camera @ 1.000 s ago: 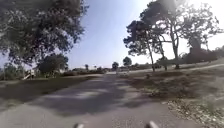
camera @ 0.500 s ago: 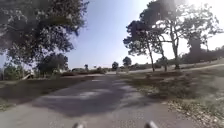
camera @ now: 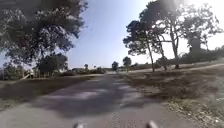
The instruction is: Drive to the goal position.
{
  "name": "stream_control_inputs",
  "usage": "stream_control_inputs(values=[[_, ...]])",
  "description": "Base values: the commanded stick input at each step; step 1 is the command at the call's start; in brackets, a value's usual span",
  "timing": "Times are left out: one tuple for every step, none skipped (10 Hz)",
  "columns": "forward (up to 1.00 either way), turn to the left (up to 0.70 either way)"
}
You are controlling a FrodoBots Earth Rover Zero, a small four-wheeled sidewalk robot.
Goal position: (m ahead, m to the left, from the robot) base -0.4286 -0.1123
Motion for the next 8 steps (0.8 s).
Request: stream_control_inputs(values=[[0.1, -0.01], [0.1, -0.01], [0.1, -0.01], [0.1, -0.01], [0.1, -0.01], [0.11, -0.01], [0.11, -0.01], [0.1, -0.01]])
